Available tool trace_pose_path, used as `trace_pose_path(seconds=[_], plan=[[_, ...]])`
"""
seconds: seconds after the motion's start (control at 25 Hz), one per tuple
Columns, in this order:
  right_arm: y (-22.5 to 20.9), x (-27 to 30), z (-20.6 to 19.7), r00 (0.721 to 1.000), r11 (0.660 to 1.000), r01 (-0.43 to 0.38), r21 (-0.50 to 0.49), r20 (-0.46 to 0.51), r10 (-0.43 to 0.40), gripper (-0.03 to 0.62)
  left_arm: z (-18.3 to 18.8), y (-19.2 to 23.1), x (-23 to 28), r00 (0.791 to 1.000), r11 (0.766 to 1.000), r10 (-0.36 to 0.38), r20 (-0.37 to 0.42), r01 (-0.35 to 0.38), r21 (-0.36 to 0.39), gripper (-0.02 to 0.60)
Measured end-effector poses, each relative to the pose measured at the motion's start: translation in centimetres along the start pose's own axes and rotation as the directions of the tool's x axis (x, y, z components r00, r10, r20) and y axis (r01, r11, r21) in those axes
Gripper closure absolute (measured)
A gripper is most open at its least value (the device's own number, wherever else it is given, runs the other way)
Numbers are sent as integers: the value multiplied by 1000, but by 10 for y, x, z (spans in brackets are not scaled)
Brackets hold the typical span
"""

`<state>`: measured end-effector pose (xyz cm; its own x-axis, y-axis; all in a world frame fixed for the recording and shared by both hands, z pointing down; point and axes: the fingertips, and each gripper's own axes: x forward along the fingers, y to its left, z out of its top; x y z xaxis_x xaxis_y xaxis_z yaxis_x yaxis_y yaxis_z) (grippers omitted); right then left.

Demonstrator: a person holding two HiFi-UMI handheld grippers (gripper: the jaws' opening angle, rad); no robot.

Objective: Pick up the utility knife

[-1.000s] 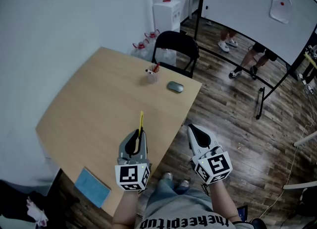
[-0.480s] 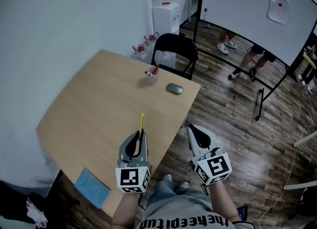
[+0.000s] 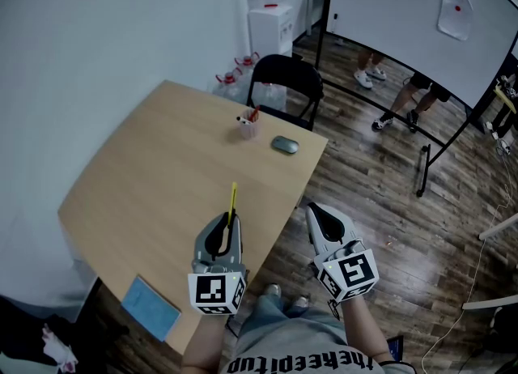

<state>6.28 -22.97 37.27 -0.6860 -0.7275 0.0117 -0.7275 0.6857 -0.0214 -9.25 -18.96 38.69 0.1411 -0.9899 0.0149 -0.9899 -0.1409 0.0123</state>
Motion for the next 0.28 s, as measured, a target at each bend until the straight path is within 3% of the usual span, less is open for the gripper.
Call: trace_pose_path(seconds=[0.28], plan=[[0,5,-1,1000,1000,1,-5,-3,-1,592,-1,3,4,1000,1000,-4,2,4,-6,511]])
